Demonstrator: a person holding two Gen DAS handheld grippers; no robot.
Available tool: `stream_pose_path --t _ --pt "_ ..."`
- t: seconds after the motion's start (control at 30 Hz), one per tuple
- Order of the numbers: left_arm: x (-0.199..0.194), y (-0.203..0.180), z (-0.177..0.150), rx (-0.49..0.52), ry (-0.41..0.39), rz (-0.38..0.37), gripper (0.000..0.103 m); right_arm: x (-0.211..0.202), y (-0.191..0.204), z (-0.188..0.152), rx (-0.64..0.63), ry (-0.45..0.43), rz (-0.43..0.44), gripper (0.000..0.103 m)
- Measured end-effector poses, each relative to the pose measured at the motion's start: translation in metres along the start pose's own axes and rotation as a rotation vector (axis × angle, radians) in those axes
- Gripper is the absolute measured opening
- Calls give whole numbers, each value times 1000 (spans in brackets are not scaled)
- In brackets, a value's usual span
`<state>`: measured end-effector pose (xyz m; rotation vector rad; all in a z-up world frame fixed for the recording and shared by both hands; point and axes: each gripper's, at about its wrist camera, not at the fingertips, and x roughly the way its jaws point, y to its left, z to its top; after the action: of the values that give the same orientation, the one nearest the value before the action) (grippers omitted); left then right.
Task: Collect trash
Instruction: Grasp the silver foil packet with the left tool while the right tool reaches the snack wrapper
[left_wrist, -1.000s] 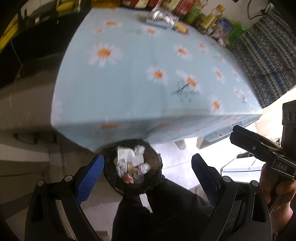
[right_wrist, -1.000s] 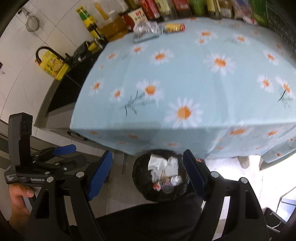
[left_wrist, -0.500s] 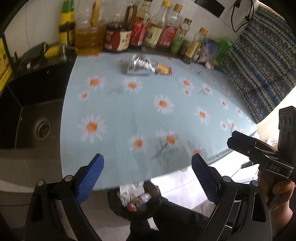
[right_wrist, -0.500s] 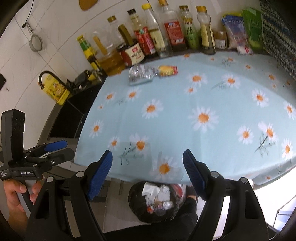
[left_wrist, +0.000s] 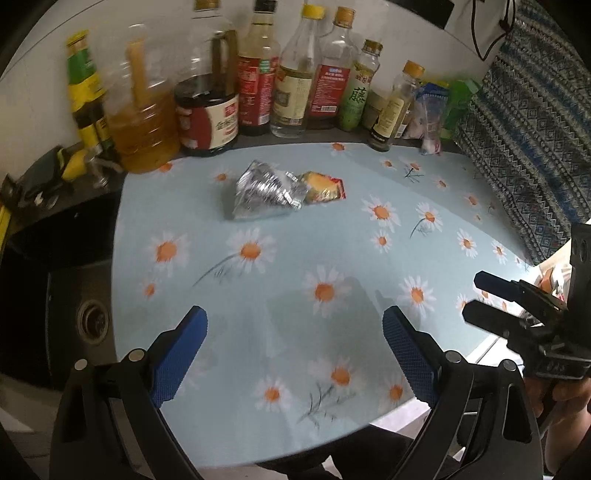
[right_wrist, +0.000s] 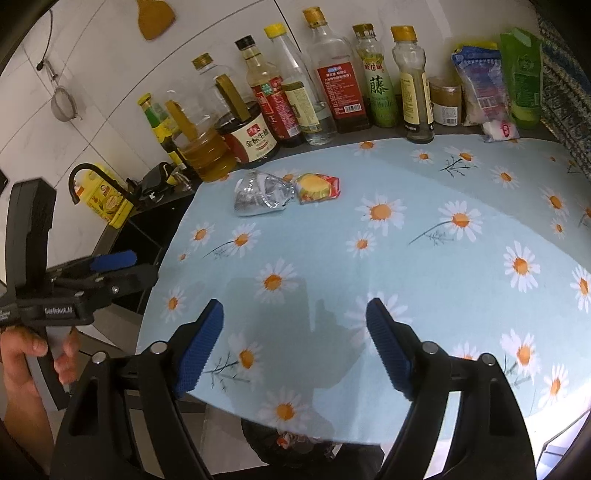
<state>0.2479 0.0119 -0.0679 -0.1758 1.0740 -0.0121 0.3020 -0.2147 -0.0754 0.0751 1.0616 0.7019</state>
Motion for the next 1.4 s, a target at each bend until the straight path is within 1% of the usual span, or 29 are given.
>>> stream_pose_path --t 0.03,0.1,0.23,0.37,0.57,0.7,0.97,1.13,1.2,1.3,1.37,1.4 --pt "4 -3 6 7 -1 7 96 1 -3 4 6 -4 2 85" --pt "14 -8 22 23 1 20 96 4 -12 13 16 -12 17 87" --pt "35 -13 43 38 24 48 96 16 -28 27 21 -8 29 87" --pt "55 -12 61 34 48 69 96 29 -42 37 26 7 35 88" --pt "93 -6 87 45 93 123 96 47 -61 51 33 22 48 88" --pt "120 2 97 44 131 156 96 62 -70 59 35 42 57 88" --pt "156 18 114 40 177 203 96 81 -80 69 37 60 72 88" --pt "167 22 119 44 179 213 96 89 -83 76 41 67 75 88" --pt "167 22 120 43 164 210 96 91 -83 78 38 68 78 88" --pt "167 21 119 53 151 205 95 93 -83 81 36 70 80 88" --pt "168 19 119 58 149 194 85 95 -83 83 33 73 81 88" --pt "169 20 120 61 152 192 76 95 -83 84 28 72 84 88"
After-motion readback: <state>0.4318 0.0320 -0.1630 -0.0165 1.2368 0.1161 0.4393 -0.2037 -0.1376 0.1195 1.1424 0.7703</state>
